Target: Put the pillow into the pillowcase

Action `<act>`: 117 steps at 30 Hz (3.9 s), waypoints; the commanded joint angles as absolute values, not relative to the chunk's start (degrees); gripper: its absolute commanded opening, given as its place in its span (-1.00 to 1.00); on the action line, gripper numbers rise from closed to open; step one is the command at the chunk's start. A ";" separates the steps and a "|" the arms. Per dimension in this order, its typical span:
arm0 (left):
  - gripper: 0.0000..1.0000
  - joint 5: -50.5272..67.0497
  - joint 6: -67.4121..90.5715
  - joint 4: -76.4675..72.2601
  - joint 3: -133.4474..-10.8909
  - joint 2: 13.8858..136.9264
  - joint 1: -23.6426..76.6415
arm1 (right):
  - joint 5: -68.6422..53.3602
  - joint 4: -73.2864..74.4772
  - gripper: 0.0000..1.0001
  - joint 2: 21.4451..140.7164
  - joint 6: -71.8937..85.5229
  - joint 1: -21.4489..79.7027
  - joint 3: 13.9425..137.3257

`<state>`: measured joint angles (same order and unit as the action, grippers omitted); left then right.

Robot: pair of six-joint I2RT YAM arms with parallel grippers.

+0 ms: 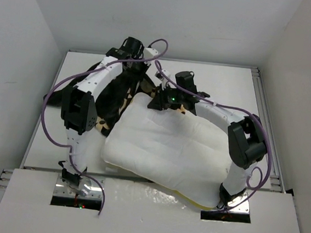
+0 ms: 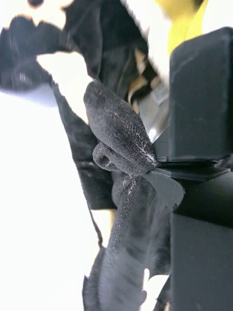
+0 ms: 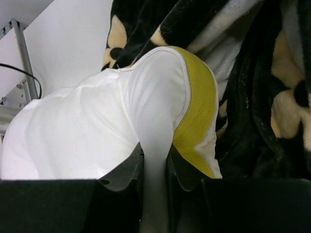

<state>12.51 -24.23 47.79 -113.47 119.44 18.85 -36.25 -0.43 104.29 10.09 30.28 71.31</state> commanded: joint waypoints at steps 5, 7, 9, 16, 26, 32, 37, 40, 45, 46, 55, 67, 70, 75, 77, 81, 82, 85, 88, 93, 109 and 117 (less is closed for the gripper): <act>-1.00 20.83 -31.72 55.10 -114.96 114.35 21.36 | -34.65 -3.85 -0.84 103.80 15.89 28.75 71.72; -1.00 21.62 -34.53 57.30 -114.09 113.21 21.71 | -33.32 -6.31 -0.84 104.24 19.50 27.69 71.63; -1.00 22.06 -37.17 59.06 -112.77 112.33 22.06 | -30.77 -7.38 -0.84 104.59 22.93 26.28 71.54; -1.00 27.15 -39.20 59.77 -111.01 109.34 22.06 | -24.08 -9.76 -0.83 109.06 30.67 22.68 72.41; -0.86 29.89 -37.53 55.99 -107.76 109.34 24.35 | -25.05 -21.33 -0.73 105.73 31.55 25.22 66.45; -0.62 19.18 -30.78 48.18 -105.65 109.07 24.70 | -32.69 -20.41 -0.66 105.03 28.05 27.67 66.71; -0.64 13.36 -25.06 42.81 -106.78 108.90 23.12 | -37.69 -20.99 -0.68 103.36 26.62 29.27 63.29; -0.62 17.99 -25.66 44.11 -108.36 108.72 23.11 | -38.15 -26.70 -0.68 103.36 31.62 29.27 61.79; -0.68 26.44 -30.58 51.41 -108.55 107.67 25.31 | -33.85 -31.64 -0.72 106.17 38.48 28.04 64.77; -0.73 26.98 -31.28 52.29 -107.94 107.06 25.49 | -32.88 -31.90 -0.74 106.87 39.19 27.60 65.91; -1.00 29.27 -37.09 56.69 -103.62 105.03 26.10 | -18.73 -33.14 -0.88 111.53 47.73 22.68 66.27; 0.60 19.16 -28.04 49.22 -104.76 101.17 21.54 | -10.54 -11.96 0.98 103.11 25.85 20.22 68.84; 0.97 18.20 -27.68 50.09 -103.72 98.63 17.85 | -11.33 -9.16 0.98 97.22 20.84 19.16 65.49; 0.03 13.36 -29.00 50.36 -93.97 96.07 14.86 | -17.13 -0.28 -0.54 90.89 13.98 19.95 63.02; -0.99 13.36 -28.92 50.27 -89.75 96.59 14.33 | -16.18 6.57 -1.00 88.69 13.36 21.70 62.67; -1.00 12.92 -27.34 48.79 -86.93 98.26 12.83 | -11.96 11.25 0.41 83.60 7.32 28.02 59.60; -1.00 13.09 -27.25 48.78 -86.75 99.13 12.48 | -11.34 11.69 0.62 82.45 5.64 29.69 58.72; -1.00 14.67 -27.77 51.23 -86.75 100.45 11.87 | -11.51 12.48 0.98 78.32 -1.65 36.98 54.59; -0.97 16.78 -28.82 52.30 -84.21 99.85 11.86 | -9.85 13.44 0.98 76.90 -5.62 44.54 53.79; -0.84 18.37 -28.83 50.80 -80.77 98.70 11.87 | -5.45 14.07 0.98 81.29 -10.53 54.92 55.54; -0.32 20.30 -25.05 47.81 -84.72 104.94 12.48 | 14.33 8.43 0.78 99.22 -5.46 64.16 62.66; -0.17 19.51 -24.79 49.13 -88.58 102.31 11.78 | 6.08 6.78 -1.00 91.95 -2.38 55.74 58.99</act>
